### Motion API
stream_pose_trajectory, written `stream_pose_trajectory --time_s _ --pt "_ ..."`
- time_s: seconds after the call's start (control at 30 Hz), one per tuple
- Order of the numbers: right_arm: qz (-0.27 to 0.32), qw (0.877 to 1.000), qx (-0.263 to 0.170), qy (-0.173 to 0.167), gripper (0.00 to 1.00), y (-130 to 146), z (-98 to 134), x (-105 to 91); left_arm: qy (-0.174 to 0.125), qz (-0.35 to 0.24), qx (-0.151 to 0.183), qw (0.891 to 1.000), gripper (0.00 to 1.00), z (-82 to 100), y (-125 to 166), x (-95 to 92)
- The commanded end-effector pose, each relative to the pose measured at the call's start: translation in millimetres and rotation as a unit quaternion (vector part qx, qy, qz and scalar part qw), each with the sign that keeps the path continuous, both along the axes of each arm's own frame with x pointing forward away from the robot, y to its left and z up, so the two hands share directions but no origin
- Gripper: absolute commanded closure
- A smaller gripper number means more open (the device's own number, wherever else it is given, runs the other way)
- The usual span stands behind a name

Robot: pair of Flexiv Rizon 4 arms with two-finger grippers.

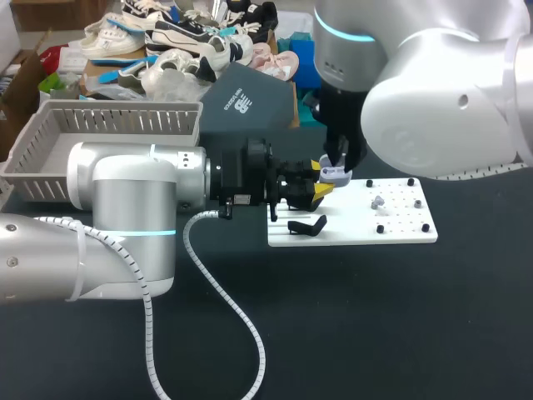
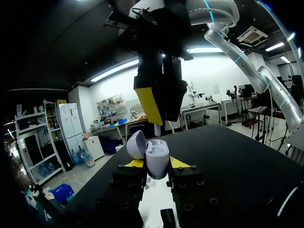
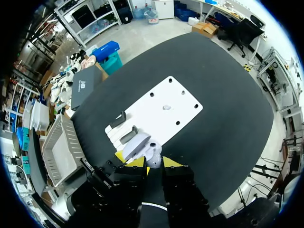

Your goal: Pick up each earbud case from the left stands, insert the matching earbuds, close the lid, and place the case in the box.

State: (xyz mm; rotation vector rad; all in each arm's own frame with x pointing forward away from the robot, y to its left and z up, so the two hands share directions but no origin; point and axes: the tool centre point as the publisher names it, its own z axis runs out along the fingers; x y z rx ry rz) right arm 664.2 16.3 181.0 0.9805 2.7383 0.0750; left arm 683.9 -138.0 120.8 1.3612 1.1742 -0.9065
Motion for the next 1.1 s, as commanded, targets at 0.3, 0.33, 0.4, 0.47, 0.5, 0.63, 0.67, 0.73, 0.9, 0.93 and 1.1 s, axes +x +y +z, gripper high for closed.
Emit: stream_pose_trajectory --time_s 0.3,0.33,0.4,0.47,0.5,0.63,0.67,0.73,0.9,0.93,1.1 --pt "0.004 1.0 -0.001 0.003 1.0 1.3 -2.7 2.9 -0.001 0.002 -0.002 1.0 1.0 -0.7 0.1 -0.7" --pt "0.004 1.0 -0.001 0.003 1.0 1.2 -2.9 3.2 -0.001 0.002 -0.002 1.0 1.0 -0.7 0.1 -0.7" --pt "0.004 1.0 0.0 0.005 1.0 1.1 -3.4 3.5 -0.001 0.002 -0.002 1.0 1.0 -0.7 0.1 -0.7" --pt "0.004 1.0 0.0 0.006 1.0 1.0 -3.8 3.6 -0.001 0.002 -0.002 1.0 1.0 -0.7 0.1 -0.7" --pt "0.004 1.0 0.0 0.006 1.0 0.7 -4.4 3.9 -0.001 0.002 -0.002 1.0 1.0 -0.7 0.1 -0.7" --pt "0.002 1.0 0.0 0.006 1.0 -0.9 -5.1 4.4 -0.001 0.002 -0.002 1.0 1.0 -0.7 0.1 -0.7" --pt "0.001 1.0 0.001 0.006 1.0 -1.3 -5.2 4.6 -0.001 0.002 -0.002 1.0 1.0 -0.7 0.1 -0.7" --pt "0.001 1.0 0.003 0.005 1.0 -1.6 -5.2 4.7 -0.001 0.002 -0.002 1.0 1.0 -0.7 0.1 -0.7" --pt "0.002 1.0 0.004 0.003 1.0 -1.9 -4.7 5.7 -0.001 0.002 -0.002 1.0 1.0 -0.7 0.1 -0.7" --pt "0.003 1.0 0.004 0.003 1.0 -1.8 -4.7 6.0 -0.001 0.002 -0.002 1.0 1.0 -0.7 0.1 -0.7" --pt "0.004 1.0 0.006 0.005 1.0 -0.4 -6.5 6.3 -0.001 0.002 -0.002 1.0 1.0 -0.7 0.1 -0.7"
